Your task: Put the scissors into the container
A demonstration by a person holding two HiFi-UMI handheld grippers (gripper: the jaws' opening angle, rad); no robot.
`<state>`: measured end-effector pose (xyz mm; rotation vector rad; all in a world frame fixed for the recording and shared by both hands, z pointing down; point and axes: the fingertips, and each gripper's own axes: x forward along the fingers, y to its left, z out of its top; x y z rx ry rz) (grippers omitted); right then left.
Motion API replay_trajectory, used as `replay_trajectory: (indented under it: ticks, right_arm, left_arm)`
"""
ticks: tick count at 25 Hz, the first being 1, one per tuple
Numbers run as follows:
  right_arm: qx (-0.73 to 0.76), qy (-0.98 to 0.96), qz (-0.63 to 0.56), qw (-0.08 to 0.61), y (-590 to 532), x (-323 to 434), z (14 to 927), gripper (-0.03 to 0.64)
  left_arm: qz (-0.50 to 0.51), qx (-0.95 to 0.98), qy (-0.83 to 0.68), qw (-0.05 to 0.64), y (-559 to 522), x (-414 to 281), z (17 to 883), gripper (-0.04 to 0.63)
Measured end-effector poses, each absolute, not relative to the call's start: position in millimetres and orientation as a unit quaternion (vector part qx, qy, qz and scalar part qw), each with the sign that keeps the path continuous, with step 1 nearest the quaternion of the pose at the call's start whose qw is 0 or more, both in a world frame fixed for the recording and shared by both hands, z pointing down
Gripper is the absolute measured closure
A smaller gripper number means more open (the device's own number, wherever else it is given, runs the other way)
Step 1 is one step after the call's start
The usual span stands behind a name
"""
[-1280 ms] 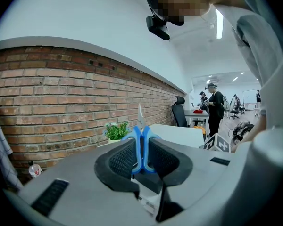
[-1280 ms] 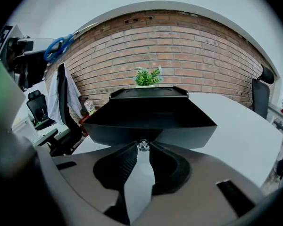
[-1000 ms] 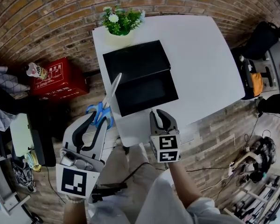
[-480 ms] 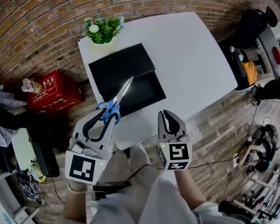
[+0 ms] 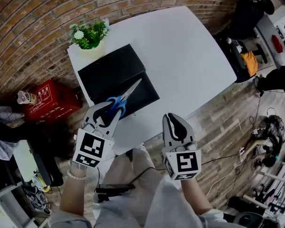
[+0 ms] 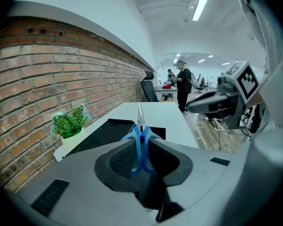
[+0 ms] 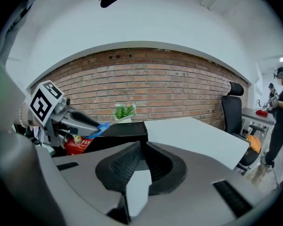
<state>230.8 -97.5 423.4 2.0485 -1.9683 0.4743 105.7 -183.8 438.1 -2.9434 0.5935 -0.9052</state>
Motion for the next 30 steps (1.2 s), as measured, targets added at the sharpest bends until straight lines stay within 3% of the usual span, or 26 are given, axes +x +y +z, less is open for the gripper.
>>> replay_trajectory:
  ticks: [16,30]
  right_arm:
    - [0.721,-0.658,0.18,0.122,-84.0,259.3,431.9,0.554]
    - [0.724,-0.653,0.186,0.12,-84.2,260.1,436.4,0.554]
  left_arm:
    - [-0.48,-0.874,0.055,0.044,-190.1,148.9,540.1,0.496]
    - [-0.539,-0.84,0.04,0.045,-192.8,148.3,572.2,0.495]
